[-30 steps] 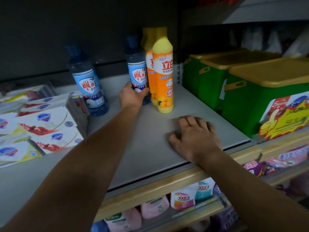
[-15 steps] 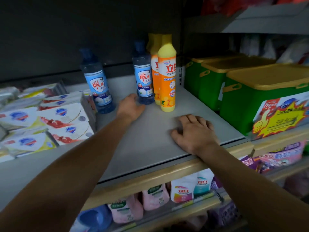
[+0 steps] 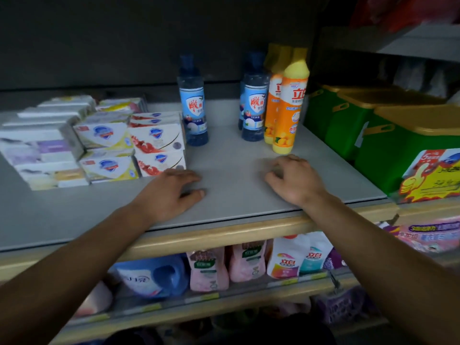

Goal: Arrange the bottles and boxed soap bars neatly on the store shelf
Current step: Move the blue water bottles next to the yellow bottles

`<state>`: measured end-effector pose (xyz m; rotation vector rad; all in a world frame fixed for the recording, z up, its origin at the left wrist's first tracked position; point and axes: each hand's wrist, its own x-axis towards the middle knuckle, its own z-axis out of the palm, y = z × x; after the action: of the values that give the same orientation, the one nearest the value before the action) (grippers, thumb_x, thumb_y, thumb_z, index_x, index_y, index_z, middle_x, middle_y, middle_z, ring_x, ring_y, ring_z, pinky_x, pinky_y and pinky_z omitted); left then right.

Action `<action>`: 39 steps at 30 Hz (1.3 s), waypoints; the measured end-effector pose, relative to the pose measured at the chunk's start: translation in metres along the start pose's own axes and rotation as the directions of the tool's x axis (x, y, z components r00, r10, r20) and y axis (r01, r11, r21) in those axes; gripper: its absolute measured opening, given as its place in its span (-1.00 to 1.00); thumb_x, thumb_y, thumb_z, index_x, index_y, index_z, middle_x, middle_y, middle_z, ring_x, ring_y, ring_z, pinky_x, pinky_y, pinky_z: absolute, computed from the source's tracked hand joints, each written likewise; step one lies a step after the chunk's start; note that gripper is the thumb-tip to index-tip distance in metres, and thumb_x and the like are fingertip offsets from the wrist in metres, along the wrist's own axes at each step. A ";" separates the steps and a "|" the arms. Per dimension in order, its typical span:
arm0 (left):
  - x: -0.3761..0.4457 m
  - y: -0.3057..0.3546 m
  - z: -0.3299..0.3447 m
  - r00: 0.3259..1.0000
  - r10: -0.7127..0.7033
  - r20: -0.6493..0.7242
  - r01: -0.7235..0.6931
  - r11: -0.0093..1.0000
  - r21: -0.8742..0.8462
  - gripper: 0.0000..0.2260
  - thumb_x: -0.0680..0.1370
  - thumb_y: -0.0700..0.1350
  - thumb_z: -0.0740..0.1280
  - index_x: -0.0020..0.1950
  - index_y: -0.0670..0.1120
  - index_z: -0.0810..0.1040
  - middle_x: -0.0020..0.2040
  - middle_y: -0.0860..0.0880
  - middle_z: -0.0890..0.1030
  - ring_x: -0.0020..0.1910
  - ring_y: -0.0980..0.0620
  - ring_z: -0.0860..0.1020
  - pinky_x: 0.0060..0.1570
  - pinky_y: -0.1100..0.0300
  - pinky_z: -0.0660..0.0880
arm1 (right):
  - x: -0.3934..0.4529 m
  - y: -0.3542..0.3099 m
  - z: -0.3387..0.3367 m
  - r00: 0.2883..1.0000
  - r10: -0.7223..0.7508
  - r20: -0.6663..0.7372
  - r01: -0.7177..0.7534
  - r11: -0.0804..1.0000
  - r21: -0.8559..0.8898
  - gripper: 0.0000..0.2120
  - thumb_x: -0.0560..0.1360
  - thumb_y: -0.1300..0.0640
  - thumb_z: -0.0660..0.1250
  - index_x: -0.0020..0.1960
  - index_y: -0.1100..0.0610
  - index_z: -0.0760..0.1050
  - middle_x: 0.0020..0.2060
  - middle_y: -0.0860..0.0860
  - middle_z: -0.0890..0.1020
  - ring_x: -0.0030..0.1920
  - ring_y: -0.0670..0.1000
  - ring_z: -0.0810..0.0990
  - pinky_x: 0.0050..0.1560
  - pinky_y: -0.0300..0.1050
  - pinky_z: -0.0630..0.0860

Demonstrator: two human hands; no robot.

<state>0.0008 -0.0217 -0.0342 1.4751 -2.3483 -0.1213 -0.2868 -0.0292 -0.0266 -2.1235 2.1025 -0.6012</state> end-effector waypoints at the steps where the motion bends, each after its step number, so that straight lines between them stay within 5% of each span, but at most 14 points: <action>1: -0.005 -0.005 -0.002 1.000 -0.022 -0.016 0.022 1.000 -0.010 -0.60 0.54 0.05 0.37 0.27 -0.18 0.58 0.23 -0.15 0.60 0.26 -0.12 0.52 0.32 0.13 0.38 | 0.005 -0.013 0.001 1.000 -0.025 0.006 0.025 0.997 0.066 -0.61 0.52 -0.08 0.26 0.28 0.07 0.52 0.25 0.08 0.55 0.26 0.15 0.50 0.21 -0.06 0.45; 10: -0.007 -0.016 0.004 0.993 -0.095 -0.063 0.092 0.994 -0.056 -0.63 0.52 0.05 0.37 0.24 -0.12 0.59 0.20 -0.12 0.62 0.24 -0.15 0.51 0.24 0.11 0.42 | 0.089 -0.117 0.006 0.993 -0.094 -0.078 0.117 0.921 0.372 -0.57 0.52 -0.03 0.34 0.35 0.06 0.46 0.28 0.00 0.55 0.25 0.00 0.52 0.13 -0.23 0.36; 14: -0.003 -0.021 0.008 0.997 -0.057 -0.059 0.058 0.998 0.025 -0.62 0.50 0.13 0.21 0.10 -0.09 0.62 0.12 -0.07 0.64 0.16 -0.12 0.55 0.20 0.10 0.40 | 0.134 -0.152 -0.004 0.984 -0.057 -0.167 0.127 0.885 0.447 -0.44 0.49 -0.08 0.38 0.41 0.09 0.36 0.33 0.03 0.48 0.28 0.03 0.48 0.20 -0.15 0.40; 19: 0.002 -0.021 0.009 0.996 -0.050 -0.069 0.054 0.996 0.069 -0.53 0.43 0.20 0.07 0.08 -0.03 0.61 0.11 0.01 0.63 0.22 -0.03 0.52 0.22 0.13 0.37 | 0.179 -0.184 -0.007 0.981 -0.001 -0.194 0.083 0.906 0.416 -0.49 0.45 -0.14 0.39 0.24 0.18 0.53 0.19 0.10 0.60 0.19 0.09 0.57 -0.09 -0.25 0.34; 24: 0.003 -0.024 0.010 0.996 -0.049 -0.071 0.051 0.998 0.036 -0.52 0.41 0.19 0.08 0.10 -0.02 0.61 0.10 0.02 0.62 0.20 -0.03 0.50 0.25 0.10 0.35 | 0.200 -0.191 0.004 0.988 0.039 -0.151 0.023 0.920 0.392 -0.45 0.47 -0.19 0.37 0.26 0.19 0.51 0.15 0.12 0.62 0.11 0.09 0.60 -0.07 -0.21 0.39; 27: 0.004 -0.025 0.012 0.996 -0.057 -0.066 0.059 0.998 0.029 -0.52 0.40 0.18 0.08 0.11 -0.02 0.61 0.10 0.02 0.61 0.20 -0.05 0.49 0.25 0.10 0.36 | 0.197 -0.188 0.008 0.977 0.066 -0.203 0.021 0.917 0.398 -0.59 0.50 -0.16 0.38 0.08 0.18 0.49 0.06 0.11 0.60 -0.03 0.05 0.57 -0.12 -0.20 0.40; 33: 0.006 -0.028 0.013 0.997 -0.058 -0.053 0.061 0.997 0.045 -0.52 0.40 0.17 0.07 0.10 -0.02 0.60 0.08 0.02 0.60 0.16 -0.06 0.49 0.22 0.08 0.38 | 0.166 -0.180 0.002 0.958 0.070 -0.277 0.075 0.875 0.479 -0.42 0.44 -0.09 0.47 0.34 0.11 0.35 0.27 0.10 0.53 0.24 0.11 0.54 0.22 -0.03 0.51; 39: 0.004 -0.024 0.011 0.992 -0.112 -0.051 0.111 0.994 -0.011 -0.50 0.39 0.17 0.10 0.17 -0.03 0.59 0.18 -0.05 0.60 0.22 -0.12 0.46 0.25 0.09 0.39 | 0.109 -0.163 -0.020 0.953 -0.016 -0.301 0.150 0.892 0.426 -0.38 0.44 -0.07 0.47 0.43 0.04 0.36 0.26 0.00 0.58 0.25 0.06 0.54 0.23 -0.06 0.49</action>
<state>0.0161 -0.0377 -0.0499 1.5865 -2.2222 -0.1203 -0.1430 -0.1244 0.0702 -1.9560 1.7627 -1.3362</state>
